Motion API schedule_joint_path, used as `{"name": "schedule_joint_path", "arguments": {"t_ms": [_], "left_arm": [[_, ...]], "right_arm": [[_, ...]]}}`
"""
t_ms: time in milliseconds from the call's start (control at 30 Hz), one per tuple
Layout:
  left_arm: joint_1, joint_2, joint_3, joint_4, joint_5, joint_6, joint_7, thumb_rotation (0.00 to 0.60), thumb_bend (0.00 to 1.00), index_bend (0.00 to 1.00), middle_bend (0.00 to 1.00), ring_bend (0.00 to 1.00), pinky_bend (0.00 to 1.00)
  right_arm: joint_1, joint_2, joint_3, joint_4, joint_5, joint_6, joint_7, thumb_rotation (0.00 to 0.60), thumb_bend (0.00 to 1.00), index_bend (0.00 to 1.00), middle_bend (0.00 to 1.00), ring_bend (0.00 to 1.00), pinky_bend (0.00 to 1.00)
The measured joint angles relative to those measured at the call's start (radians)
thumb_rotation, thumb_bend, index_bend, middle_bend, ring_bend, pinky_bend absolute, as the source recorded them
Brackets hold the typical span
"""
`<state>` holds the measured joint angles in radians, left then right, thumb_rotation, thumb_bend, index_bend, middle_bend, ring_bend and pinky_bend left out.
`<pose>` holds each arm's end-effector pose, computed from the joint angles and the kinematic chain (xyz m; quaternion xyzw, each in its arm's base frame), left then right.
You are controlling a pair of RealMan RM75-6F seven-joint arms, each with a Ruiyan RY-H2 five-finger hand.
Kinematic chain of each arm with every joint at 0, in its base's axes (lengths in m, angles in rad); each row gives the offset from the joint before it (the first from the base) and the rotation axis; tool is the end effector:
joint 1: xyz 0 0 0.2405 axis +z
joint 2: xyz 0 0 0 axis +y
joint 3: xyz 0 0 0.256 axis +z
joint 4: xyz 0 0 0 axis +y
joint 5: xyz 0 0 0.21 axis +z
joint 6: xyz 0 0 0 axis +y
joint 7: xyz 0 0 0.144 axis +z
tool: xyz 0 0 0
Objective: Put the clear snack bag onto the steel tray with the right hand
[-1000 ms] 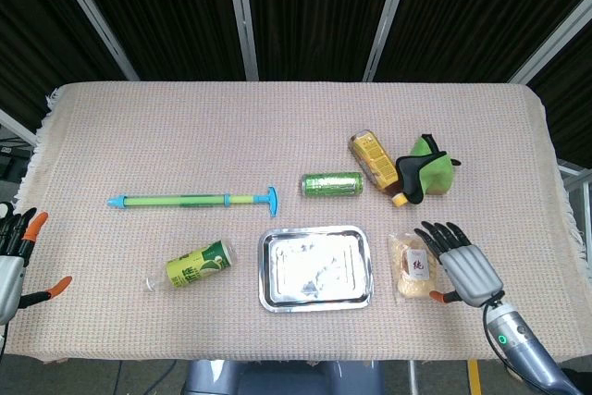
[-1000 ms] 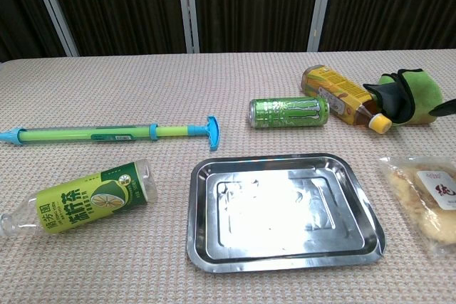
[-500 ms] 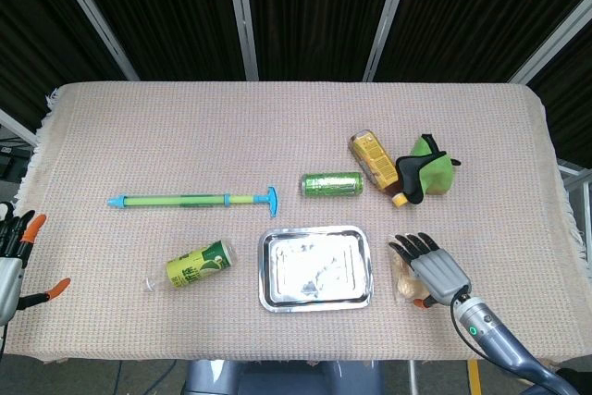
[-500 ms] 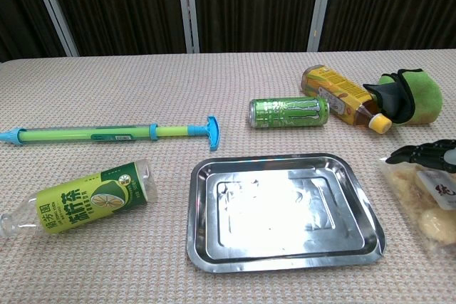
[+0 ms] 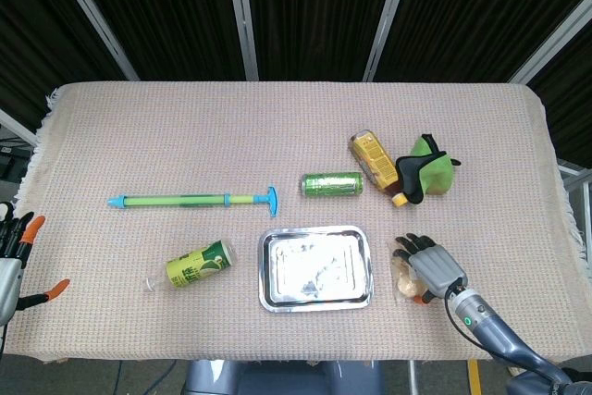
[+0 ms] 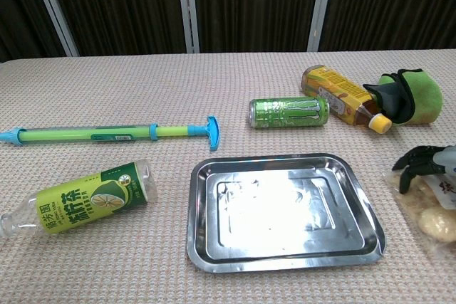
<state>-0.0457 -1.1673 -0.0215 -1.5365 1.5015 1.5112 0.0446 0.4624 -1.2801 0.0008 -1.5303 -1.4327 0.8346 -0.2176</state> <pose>-0.3288 0.1632 0.1502 -0.5997 -0.3780 -0.3557 0.6091 -0.2739 -0.2549 0.0287 0.8094 -0.3814 0.2133 0.3923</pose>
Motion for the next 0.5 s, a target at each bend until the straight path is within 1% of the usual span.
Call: {"name": "schedule_joint_path", "arguments": {"t_ms": [67, 133, 333, 500], "left_arm": [[0.000, 0.000, 0.000, 0.001, 0.000, 0.000, -0.001, 0.485, 0.07, 0.06, 0.00, 0.00, 0.00], [-0.001, 0.000, 0.000, 0.002, 0.000, -0.001, -0.003, 0.489, 0.07, 0.06, 0.00, 0.00, 0.00], [-0.003, -0.001, -0.002, 0.003, -0.001, -0.004, -0.003, 0.486, 0.07, 0.06, 0.00, 0.00, 0.00], [-0.005, -0.002, -0.003, 0.000, 0.000, -0.006, -0.002, 0.487, 0.07, 0.06, 0.00, 0.00, 0.00]], "right_arm": [[0.002, 0.005, 0.001, -0.004, -0.003, 0.007, -0.001, 0.600, 0.09, 0.53, 0.34, 0.27, 0.44], [0.004, 0.011, 0.003, -0.013, -0.007, 0.015, 0.000, 0.600, 0.09, 0.55, 0.36, 0.29, 0.46], [0.012, 0.060, 0.010, -0.083, -0.028, 0.042, 0.000, 0.600, 0.09, 0.55, 0.37, 0.32, 0.49], [0.031, 0.122, 0.033, -0.198, -0.070, 0.079, 0.006, 0.600, 0.09, 0.54, 0.37, 0.33, 0.50]]}}
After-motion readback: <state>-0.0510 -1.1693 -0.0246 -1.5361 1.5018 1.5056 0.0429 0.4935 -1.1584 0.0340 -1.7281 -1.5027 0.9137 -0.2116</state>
